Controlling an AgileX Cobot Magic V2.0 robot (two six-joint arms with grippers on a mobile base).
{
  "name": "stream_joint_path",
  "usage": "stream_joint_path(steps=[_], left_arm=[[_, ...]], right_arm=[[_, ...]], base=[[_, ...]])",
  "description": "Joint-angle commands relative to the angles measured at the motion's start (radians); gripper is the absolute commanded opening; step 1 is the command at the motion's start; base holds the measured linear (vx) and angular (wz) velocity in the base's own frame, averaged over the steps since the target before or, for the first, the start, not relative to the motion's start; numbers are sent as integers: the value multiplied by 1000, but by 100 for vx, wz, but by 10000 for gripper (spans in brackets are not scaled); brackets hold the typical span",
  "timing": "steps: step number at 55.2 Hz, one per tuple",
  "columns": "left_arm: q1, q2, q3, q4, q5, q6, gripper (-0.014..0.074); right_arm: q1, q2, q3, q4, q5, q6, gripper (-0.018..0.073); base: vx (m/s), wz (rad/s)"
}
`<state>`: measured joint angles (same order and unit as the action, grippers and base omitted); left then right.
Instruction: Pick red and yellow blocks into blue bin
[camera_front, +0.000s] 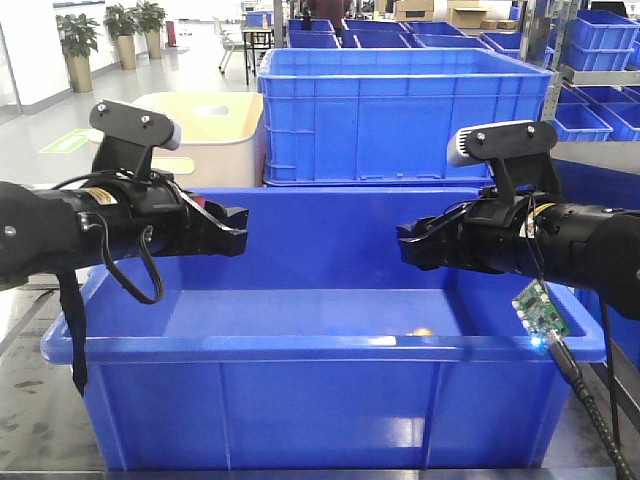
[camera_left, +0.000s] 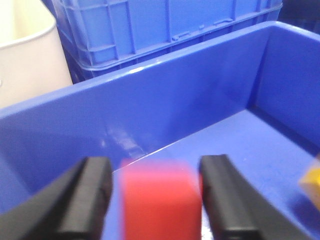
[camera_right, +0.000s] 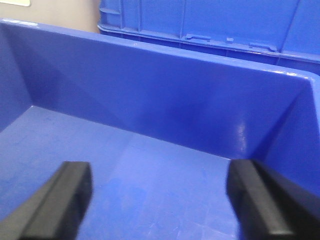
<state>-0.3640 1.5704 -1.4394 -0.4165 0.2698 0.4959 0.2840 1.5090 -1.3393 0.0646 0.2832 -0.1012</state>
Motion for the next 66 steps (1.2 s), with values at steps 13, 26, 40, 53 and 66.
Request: stream_joint_path(steps=[13,26,40,53,66], left_arm=[[-2,-190,-39,21,74,-7,469],[-2,-363,-32,108,266,-130,-10],[-2,-643,303,32,229,-148,-5],[-2,-960,713,-95,63,-149,-1],[-2,-1075,804,-94,37,-149,-1]], right_arm=[[-3,-184,-38,-8,36,-5,550],[-5,-398,7,-87,337,-3,-20],[-5,-753,353,-96,230,6,-13],[-5,-1040,672,-103,119,6,-11],[-5,-1107,769,-101,62,2,-11]], base=[[0,0],[0,0],[0,0],[0,0],[0,0]])
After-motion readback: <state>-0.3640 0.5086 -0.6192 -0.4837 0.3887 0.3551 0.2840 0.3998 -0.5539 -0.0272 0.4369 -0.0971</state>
